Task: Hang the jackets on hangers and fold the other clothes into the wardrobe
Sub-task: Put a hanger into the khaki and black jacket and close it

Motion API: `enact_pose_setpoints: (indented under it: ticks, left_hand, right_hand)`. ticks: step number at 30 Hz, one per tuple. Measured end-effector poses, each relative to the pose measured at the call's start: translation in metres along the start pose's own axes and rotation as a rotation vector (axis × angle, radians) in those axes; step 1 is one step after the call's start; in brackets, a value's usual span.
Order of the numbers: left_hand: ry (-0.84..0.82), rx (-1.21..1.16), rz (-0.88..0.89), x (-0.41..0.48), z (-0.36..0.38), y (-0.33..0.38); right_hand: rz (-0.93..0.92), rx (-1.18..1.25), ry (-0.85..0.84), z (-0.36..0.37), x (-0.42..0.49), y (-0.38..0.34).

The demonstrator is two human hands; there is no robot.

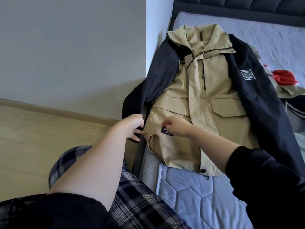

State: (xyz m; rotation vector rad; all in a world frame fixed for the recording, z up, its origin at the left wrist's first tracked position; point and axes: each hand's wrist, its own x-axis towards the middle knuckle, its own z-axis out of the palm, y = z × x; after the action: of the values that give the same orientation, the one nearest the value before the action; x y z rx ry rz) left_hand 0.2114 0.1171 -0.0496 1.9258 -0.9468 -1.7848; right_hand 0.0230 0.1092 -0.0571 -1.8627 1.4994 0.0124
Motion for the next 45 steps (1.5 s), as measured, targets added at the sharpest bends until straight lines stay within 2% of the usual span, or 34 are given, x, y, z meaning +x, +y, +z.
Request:
enact_pose_setpoints:
  ticks: [2, 3, 7, 10, 14, 15, 17, 20, 28, 32, 34, 35, 38, 40, 43, 45]
  left_hand:
    - [0.134, 0.029, -0.092, 0.007, 0.002, 0.002]
    - [0.142, 0.081, -0.139, 0.011, 0.003, 0.002]
    - [-0.003, 0.284, -0.163, 0.032, 0.009, 0.004]
    - [-0.034, 0.371, -0.132, 0.05, 0.0, 0.005]
    - [-0.066, 0.248, -0.119, 0.08, -0.013, -0.004]
    - [-0.066, 0.203, -0.119, 0.087, -0.014, -0.005]
    - [-0.095, 0.173, -0.117, 0.1, -0.015, -0.007]
    - [-0.157, 0.275, -0.14, 0.109, -0.01, -0.014]
    - [-0.249, 0.291, -0.226, 0.123, -0.001, -0.015]
    - [-0.047, 0.356, -0.074, 0.095, 0.013, -0.03]
    - [0.019, 0.296, -0.048, 0.07, 0.024, -0.052]
    - [0.05, 0.222, -0.064, 0.057, 0.029, -0.065]
    - [0.173, -0.285, -0.097, 0.023, 0.041, -0.088]
    - [0.313, -0.428, -0.035, 0.011, 0.042, -0.088]
    - [0.506, -0.291, 0.021, -0.007, 0.045, -0.087]
    - [0.6, -0.135, 0.043, -0.017, 0.047, -0.093]
  right_hand:
    - [0.036, -0.104, 0.064, 0.001, 0.014, 0.001]
    - [0.034, -0.165, 0.051, 0.001, 0.02, -0.001]
    - [-0.043, -0.386, 0.039, 0.004, 0.048, -0.013]
    - [-0.098, -0.449, 0.024, 0.01, 0.076, -0.024]
    - [-0.124, -0.489, -0.075, 0.017, 0.108, -0.03]
    - [-0.124, -0.468, -0.047, 0.02, 0.114, -0.025]
    - [-0.081, -0.309, 0.132, 0.032, 0.12, -0.008]
    - [-0.1, -0.138, 0.323, 0.06, 0.121, 0.01]
    - [-0.241, -0.085, 0.393, 0.072, 0.124, 0.034]
    - [-0.24, -0.063, 0.305, 0.059, 0.118, 0.031]
    - [-0.209, -0.053, 0.237, 0.053, 0.109, 0.021]
    - [-0.187, -0.051, 0.176, 0.05, 0.102, 0.013]
    - [-0.172, -0.063, -0.004, 0.041, 0.08, -0.006]
    - [-0.182, -0.035, -0.052, 0.037, 0.061, -0.011]
    - [-0.21, 0.019, -0.088, 0.028, 0.022, -0.004]
    - [-0.245, -0.066, -0.059, 0.022, -0.009, 0.012]
